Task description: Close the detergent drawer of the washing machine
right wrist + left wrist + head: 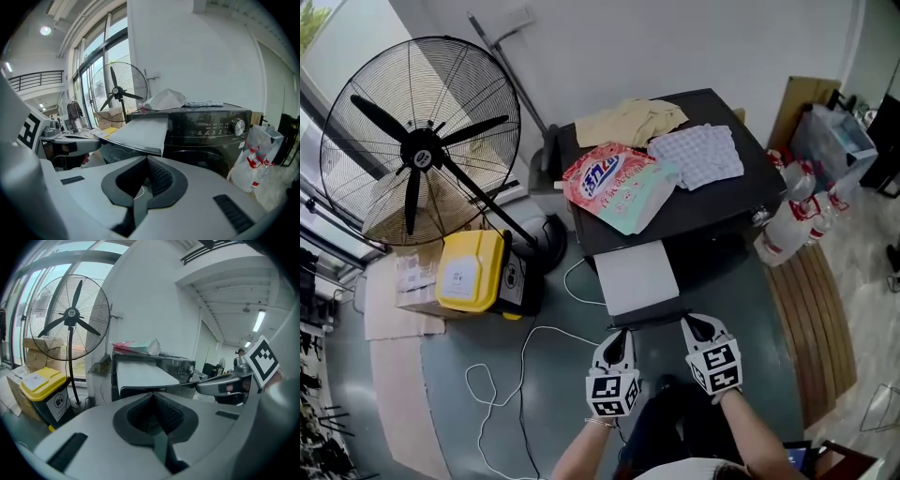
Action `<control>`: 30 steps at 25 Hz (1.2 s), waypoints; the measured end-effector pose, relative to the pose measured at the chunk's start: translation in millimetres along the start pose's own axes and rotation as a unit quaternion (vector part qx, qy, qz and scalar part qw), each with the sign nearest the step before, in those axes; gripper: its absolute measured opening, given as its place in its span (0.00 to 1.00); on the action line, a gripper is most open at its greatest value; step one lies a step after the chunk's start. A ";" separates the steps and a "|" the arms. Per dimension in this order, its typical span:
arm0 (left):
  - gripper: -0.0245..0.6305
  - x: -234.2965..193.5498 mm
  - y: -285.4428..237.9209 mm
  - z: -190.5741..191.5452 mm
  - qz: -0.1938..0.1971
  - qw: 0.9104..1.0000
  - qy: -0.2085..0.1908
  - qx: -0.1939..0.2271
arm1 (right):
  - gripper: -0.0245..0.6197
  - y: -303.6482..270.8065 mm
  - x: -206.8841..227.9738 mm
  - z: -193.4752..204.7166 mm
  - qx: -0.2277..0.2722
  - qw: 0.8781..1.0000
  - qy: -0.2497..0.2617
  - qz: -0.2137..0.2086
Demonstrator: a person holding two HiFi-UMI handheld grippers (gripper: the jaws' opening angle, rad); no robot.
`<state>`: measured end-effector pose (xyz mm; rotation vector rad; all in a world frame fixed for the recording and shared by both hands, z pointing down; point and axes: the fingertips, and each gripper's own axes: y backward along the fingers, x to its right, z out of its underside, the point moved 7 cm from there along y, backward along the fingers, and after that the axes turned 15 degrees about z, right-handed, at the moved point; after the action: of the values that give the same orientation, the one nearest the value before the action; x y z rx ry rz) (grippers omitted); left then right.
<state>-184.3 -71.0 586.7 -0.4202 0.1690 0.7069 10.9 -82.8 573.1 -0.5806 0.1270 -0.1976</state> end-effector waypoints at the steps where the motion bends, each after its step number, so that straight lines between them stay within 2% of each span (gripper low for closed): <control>1: 0.06 -0.6 0.2 0.1 0.002 1.000 -0.001 -0.001 | 0.08 -0.3 -0.3 0.1 0.000 1.000 -0.001 0.000; 14: 0.06 -2.5 -2.0 -1.7 0.007 1.000 -0.002 -0.005 | 0.08 -2.6 -0.5 0.4 0.004 0.999 -0.030 0.012; 30: 0.06 -2.6 -6.6 -6.2 -0.017 1.000 0.011 -0.008 | 0.07 -7.2 3.9 -3.5 -0.001 0.999 -0.040 -0.011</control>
<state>-181.9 -79.7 583.9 -0.4455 0.1760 0.6709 13.0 -91.4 574.0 -0.5920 0.0430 -0.1942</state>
